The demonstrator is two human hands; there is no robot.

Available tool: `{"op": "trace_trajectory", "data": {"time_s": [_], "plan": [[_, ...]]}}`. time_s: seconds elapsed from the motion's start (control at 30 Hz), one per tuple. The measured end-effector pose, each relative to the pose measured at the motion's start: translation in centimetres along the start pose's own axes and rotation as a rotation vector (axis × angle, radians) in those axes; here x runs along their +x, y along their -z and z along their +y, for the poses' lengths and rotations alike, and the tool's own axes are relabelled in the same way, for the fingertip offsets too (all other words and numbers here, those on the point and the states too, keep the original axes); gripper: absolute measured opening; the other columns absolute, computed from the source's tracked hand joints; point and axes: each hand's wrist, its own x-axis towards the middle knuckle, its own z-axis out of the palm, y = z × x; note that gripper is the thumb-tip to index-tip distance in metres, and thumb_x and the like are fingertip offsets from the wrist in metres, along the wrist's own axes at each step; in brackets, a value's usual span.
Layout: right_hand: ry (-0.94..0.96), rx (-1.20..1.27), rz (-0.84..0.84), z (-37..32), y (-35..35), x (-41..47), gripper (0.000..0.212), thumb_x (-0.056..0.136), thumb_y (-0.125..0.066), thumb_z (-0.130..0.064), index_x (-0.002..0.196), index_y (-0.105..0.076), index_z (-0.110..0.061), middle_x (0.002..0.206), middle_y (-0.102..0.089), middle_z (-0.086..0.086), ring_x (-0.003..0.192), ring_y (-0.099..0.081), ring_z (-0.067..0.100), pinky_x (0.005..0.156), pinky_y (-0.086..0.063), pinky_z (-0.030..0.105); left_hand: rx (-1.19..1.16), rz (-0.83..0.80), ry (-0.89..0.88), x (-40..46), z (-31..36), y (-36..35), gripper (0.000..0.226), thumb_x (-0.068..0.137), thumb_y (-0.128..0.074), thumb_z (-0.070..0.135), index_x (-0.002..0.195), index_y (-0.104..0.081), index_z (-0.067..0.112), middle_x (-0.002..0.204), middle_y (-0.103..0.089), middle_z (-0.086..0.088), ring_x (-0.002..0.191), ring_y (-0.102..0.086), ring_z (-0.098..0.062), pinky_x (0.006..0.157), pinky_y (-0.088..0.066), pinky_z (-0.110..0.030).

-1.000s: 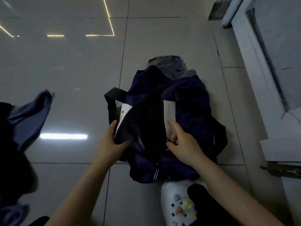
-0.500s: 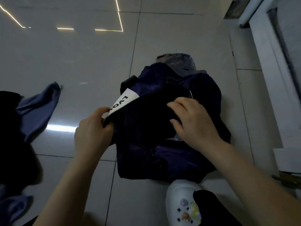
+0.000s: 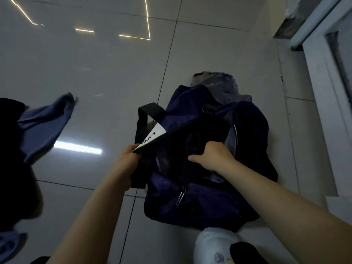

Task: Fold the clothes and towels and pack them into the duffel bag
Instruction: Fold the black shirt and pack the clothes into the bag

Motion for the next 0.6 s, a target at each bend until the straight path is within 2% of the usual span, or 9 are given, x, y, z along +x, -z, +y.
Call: {"op": "trace_trajectory", "data": {"time_s": [0.07, 0.13, 0.2, 0.23, 0.3, 0.4, 0.47, 0.5, 0.6], "plan": [[0.005, 0.022, 0.039, -0.2, -1.2, 0.1, 0.046, 0.088, -0.064, -0.046, 0.111, -0.054, -0.009, 0.103, -0.060, 0.007, 0.087, -0.057, 0.021, 0.071, -0.051, 0.031, -0.083, -0.018, 0.006, 0.0, -0.1, -0.4, 0.031, 0.097, -0.034, -0.006, 0.091, -0.058, 0.013, 0.065, -0.059, -0.007, 0.050, -0.060, -0.014, 0.034, -0.043, -0.016], [0.046, 0.042, 0.106, -0.3, -2.2, 0.1, 0.026, 0.093, -0.058, -0.038, 0.101, -0.049, -0.014, 0.094, -0.058, 0.004, 0.084, -0.058, 0.022, 0.070, -0.052, 0.032, -0.137, 0.004, 0.006, 0.5, -0.3, -0.7, 0.026, 0.097, -0.035, -0.004, 0.098, -0.059, 0.007, 0.064, -0.059, -0.006, 0.053, -0.058, -0.016, 0.037, -0.044, -0.019], [0.025, 0.201, 0.105, -0.5, -2.3, 0.3, 0.017, 0.097, -0.053, -0.031, 0.101, -0.047, -0.015, 0.092, -0.057, 0.002, 0.083, -0.057, 0.021, 0.068, -0.050, 0.030, -0.134, 0.026, -0.002, 0.8, -0.6, -0.7, 0.025, 0.098, -0.037, -0.001, 0.108, -0.057, 0.010, 0.075, -0.058, -0.006, 0.062, -0.055, -0.016, 0.041, -0.043, -0.020], [-0.014, 0.344, 0.101, -0.7, -1.9, 0.4, 0.020, 0.097, -0.053, -0.030, 0.109, -0.048, -0.015, 0.098, -0.058, 0.003, 0.086, -0.058, 0.021, 0.070, -0.051, 0.030, -0.103, 0.032, -0.023, 1.0, -0.7, -0.5, 0.025, 0.097, -0.038, 0.000, 0.108, -0.056, 0.012, 0.079, -0.058, -0.007, 0.065, -0.055, -0.016, 0.045, -0.043, -0.022], [-0.091, 0.711, 0.063, -1.6, -1.1, -0.1, 0.044, 0.096, -0.055, -0.029, 0.135, -0.038, -0.018, 0.116, -0.057, 0.006, 0.091, -0.060, 0.022, 0.070, -0.056, 0.034, 0.003, 0.051, -0.097, 1.4, -1.0, 0.0, 0.025, 0.096, -0.039, 0.001, 0.106, -0.057, 0.016, 0.087, -0.061, -0.009, 0.072, -0.056, -0.019, 0.054, -0.045, -0.028], [0.004, 1.016, -0.227, -3.2, -0.5, -1.5, 0.072, 0.097, -0.055, -0.020, 0.149, -0.009, -0.040, 0.127, -0.053, 0.012, 0.090, -0.067, 0.025, 0.067, -0.059, 0.037, 0.103, 0.092, -0.204, 1.3, -0.8, 1.0, 0.024, 0.094, -0.043, 0.006, 0.099, -0.058, 0.024, 0.090, -0.062, -0.005, 0.081, -0.058, -0.023, 0.063, -0.046, -0.032], [0.116, 0.951, -0.349, -3.4, -0.7, -2.1, 0.077, 0.098, -0.052, -0.015, 0.143, -0.002, -0.052, 0.125, -0.055, 0.009, 0.091, -0.070, 0.026, 0.071, -0.059, 0.034, 0.134, 0.108, -0.244, 1.2, -0.7, 1.5, 0.025, 0.094, -0.045, 0.007, 0.098, -0.058, 0.027, 0.091, -0.063, -0.002, 0.081, -0.059, -0.021, 0.061, -0.045, -0.030], [0.163, 0.841, -0.305, -3.1, -0.6, -2.3, 0.071, 0.098, -0.050, -0.013, 0.142, -0.009, -0.051, 0.123, -0.057, 0.007, 0.092, -0.070, 0.022, 0.072, -0.058, 0.030, 0.153, 0.113, -0.251, 1.2, -0.7, 1.7, 0.025, 0.094, -0.045, 0.007, 0.100, -0.057, 0.028, 0.093, -0.063, -0.003, 0.081, -0.060, -0.020, 0.060, -0.046, -0.030], [0.348, 0.301, 0.084, -1.0, 0.5, -1.8, 0.043, 0.099, -0.045, -0.011, 0.137, -0.046, -0.032, 0.122, -0.060, -0.003, 0.106, -0.060, 0.012, 0.080, -0.045, 0.009, 0.217, 0.136, -0.294, 1.1, -0.9, 2.4, 0.025, 0.094, -0.046, 0.010, 0.103, -0.055, 0.032, 0.094, -0.063, -0.004, 0.081, -0.062, -0.024, 0.065, -0.052, -0.034]]}}
